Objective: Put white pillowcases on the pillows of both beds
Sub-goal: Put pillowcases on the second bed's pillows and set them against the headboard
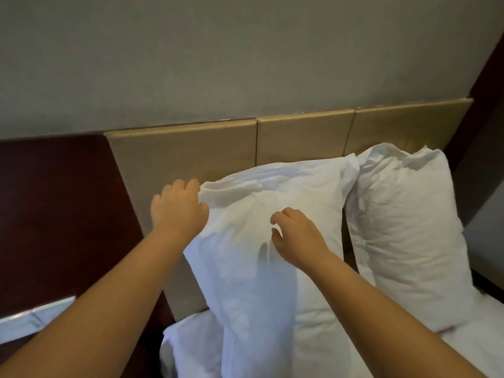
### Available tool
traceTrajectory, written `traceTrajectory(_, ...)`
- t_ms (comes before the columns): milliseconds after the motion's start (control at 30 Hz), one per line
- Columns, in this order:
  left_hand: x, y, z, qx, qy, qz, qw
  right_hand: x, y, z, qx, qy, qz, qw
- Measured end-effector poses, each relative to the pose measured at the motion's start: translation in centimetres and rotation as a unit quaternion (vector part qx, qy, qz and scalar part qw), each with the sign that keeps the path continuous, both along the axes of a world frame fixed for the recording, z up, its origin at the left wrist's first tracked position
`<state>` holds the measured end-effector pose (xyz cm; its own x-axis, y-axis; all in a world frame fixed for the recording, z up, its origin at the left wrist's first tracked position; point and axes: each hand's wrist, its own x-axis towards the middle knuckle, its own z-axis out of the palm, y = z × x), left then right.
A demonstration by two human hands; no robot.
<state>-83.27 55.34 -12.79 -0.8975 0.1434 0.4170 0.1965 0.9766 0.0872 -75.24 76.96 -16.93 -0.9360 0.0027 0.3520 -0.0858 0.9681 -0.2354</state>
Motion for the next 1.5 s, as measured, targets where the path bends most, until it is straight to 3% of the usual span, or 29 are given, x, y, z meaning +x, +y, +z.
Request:
traceTrajectory(267,-2.6,-5.0,1.5,0.076,-0.060,0.025,0.995,-6.2,-7.1,3.9,-0.001,0.032,0.050,0.998)
traceTrajectory(367,-4.9,-5.6,0.7,0.118,-0.121,-0.019,0.985,-9.8,-9.6,5.4,0.035,0.040,0.050,0.997)
traceTrajectory(500,-6.4,-5.2,-0.2,0.164,-0.157,-0.151,0.962,-12.7,-12.0,6.3,0.115,-0.013,0.001,0.993)
traceTrajectory(633,-7.1,-4.9,-0.1,0.151,-0.186,-0.188,0.952,-12.9,-13.4,7.0,0.164,-0.129,-0.005,0.978)
traceTrajectory(733,-7.5,-4.9,-0.1,0.156,-0.243,-0.218,0.932,-12.8,-13.5,7.5,0.110,-0.144,0.037,0.983)
traceTrajectory(833,-7.9,-5.3,0.0,0.200,-0.286,-0.223,0.910,-12.6,-13.1,7.7,-0.013,-0.150,0.077,0.986)
traceTrajectory(933,-8.1,-5.7,0.4,0.166,-0.322,-0.223,0.905,-12.1,-13.0,8.1,-0.039,-0.127,0.103,0.986)
traceTrajectory(1000,-7.8,-5.7,1.1,0.124,-0.290,-0.200,0.928,-11.7,-13.2,8.3,-0.060,-0.074,0.113,0.989)
traceTrajectory(1100,-6.8,-5.8,2.4,0.070,-0.142,-0.135,0.978,-11.4,-13.9,8.7,-0.086,0.015,0.091,0.992)
traceTrajectory(1300,-3.8,-6.5,1.7,0.079,0.008,-0.072,0.994,-8.6,-14.4,8.1,-0.030,0.093,0.101,0.990)
traceTrajectory(1400,-1.2,-6.5,0.1,0.155,0.017,-0.089,0.984,-6.2,-13.9,5.6,-0.058,0.051,0.080,0.994)
traceTrajectory(1500,1.7,-5.8,-3.3,0.165,-0.057,-0.106,0.979,-3.3,-13.1,0.6,-0.067,0.023,0.048,0.996)
